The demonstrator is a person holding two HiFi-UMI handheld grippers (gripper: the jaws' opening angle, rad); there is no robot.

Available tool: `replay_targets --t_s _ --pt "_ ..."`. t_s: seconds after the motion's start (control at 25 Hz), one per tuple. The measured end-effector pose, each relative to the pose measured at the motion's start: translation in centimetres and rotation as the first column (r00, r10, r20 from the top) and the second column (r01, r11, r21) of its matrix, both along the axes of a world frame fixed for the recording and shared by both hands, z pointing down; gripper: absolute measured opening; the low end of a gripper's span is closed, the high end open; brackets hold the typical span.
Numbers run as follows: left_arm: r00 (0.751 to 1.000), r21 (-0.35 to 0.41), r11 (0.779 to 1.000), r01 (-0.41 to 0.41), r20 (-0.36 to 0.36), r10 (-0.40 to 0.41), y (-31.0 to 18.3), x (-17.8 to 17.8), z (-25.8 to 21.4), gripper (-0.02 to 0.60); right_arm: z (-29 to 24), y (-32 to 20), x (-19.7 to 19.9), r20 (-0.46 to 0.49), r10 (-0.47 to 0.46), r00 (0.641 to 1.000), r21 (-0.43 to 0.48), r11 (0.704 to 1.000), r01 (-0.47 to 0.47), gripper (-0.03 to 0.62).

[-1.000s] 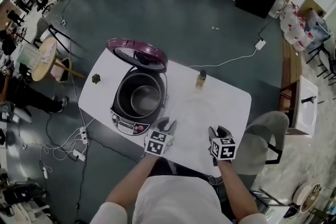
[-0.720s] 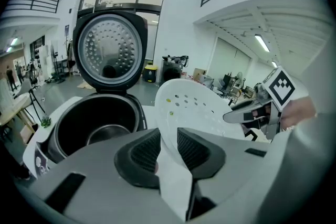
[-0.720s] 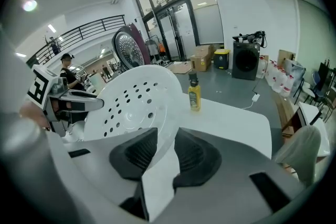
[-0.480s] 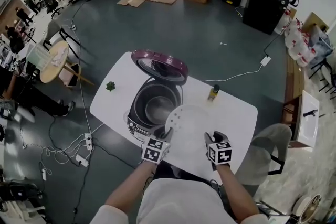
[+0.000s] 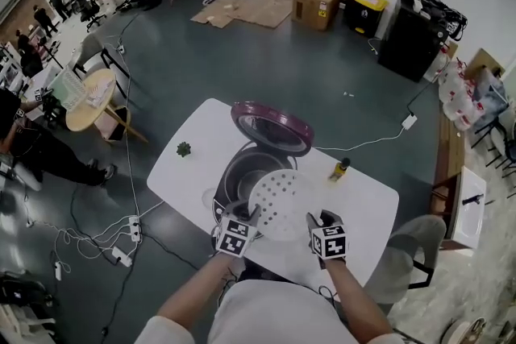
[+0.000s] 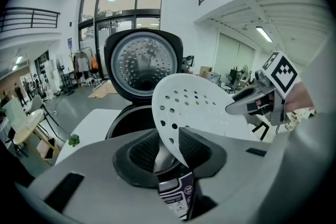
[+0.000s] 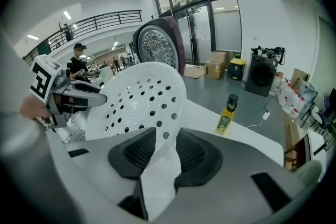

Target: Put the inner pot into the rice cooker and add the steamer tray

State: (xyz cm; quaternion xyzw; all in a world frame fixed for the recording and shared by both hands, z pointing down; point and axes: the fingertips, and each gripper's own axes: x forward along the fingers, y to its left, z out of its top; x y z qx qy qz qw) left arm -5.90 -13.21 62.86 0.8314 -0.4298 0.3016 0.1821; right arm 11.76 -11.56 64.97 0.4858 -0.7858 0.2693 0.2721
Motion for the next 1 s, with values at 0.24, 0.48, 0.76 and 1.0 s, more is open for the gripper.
replay_targets --t_s 0.24,0.48,0.76,1.0 --pt "0.999 0.019 1.000 0.014 0.037 -0.015 -1.7 -3.6 0.4 0.135 0.1 -1.8 -3.5 -0.020 -0.020 1.000 0.022 1.000 0.021 0.137" --pt "0.998 0.048 0.998 0.031 0.051 -0.034 -3.7 -6.0 0.8 0.133 0.4 -3.8 -6.0 -0.054 -0.015 0.998 0.039 0.999 0.017 0.137" --pt "0.991 0.046 0.999 0.005 0.132 -0.011 -5.6 -8.4 2.7 0.147 1.7 -5.9 -8.3 -0.126 -0.032 0.992 0.049 0.998 0.039 0.143" --pt "0.971 0.020 0.999 -0.048 0.235 0.042 -7.7 -9.9 5.0 0.160 3.6 -7.1 -10.0 -0.151 -0.022 0.988 0.028 0.999 0.026 0.153"
